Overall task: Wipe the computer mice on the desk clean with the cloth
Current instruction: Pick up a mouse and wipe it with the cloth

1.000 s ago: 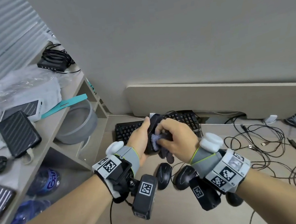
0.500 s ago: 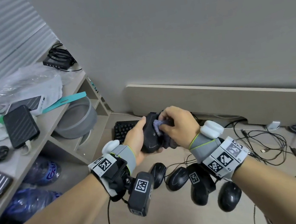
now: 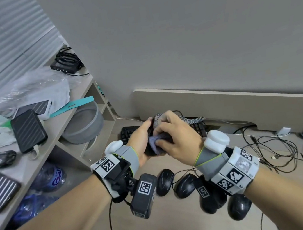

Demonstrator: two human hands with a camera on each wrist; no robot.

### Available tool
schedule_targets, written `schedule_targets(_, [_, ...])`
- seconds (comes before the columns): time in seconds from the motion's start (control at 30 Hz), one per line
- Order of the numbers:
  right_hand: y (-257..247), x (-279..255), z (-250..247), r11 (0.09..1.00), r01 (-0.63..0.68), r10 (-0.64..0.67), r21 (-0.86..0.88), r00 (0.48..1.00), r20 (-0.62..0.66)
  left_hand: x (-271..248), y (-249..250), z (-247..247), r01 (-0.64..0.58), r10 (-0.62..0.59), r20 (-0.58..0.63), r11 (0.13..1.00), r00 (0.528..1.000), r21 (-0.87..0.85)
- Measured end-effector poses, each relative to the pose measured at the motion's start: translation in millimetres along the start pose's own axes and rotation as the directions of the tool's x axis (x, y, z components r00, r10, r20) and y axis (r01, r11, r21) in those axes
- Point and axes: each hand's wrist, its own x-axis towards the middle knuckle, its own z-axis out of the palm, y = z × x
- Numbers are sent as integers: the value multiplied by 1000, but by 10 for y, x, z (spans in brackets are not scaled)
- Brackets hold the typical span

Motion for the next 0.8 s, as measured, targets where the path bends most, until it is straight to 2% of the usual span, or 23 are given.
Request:
schedule_targets(0.13, [103, 0, -41, 999, -44, 44, 7, 995, -88, -30, -16, -76, -32, 36, -44, 996, 998, 87])
schedule_targets(0.33, [-24, 117, -48, 997, -76, 79, 30, 989, -129, -41, 3, -86, -36, 39, -29, 993, 999, 109])
schedule_targets(0.43, [77, 108, -51, 997, -75, 72, -8, 980, -187, -36, 60, -116, -87, 90, -30, 991, 995, 100])
schedule_targets(0.5, [114, 84, -40, 991, -124, 117, -44, 983, -140, -37, 60, -140, -90, 96, -45, 989, 994, 117])
schedule_targets(0.57, [73, 107, -28, 993, -104, 98, -51, 990, -102, -42, 33, -139, -75, 82, -52, 990, 995, 118])
schedule_targets(0.7, [89, 187, -74, 990, -135, 126, -31, 971, -205, -42, 19, -121, -92, 96, -46, 992, 994, 92])
schedule_targets(0.8, [-5, 118, 3, 992, -95, 88, -83, 992, -87, -48, 7, -125, -83, 89, -41, 989, 995, 118])
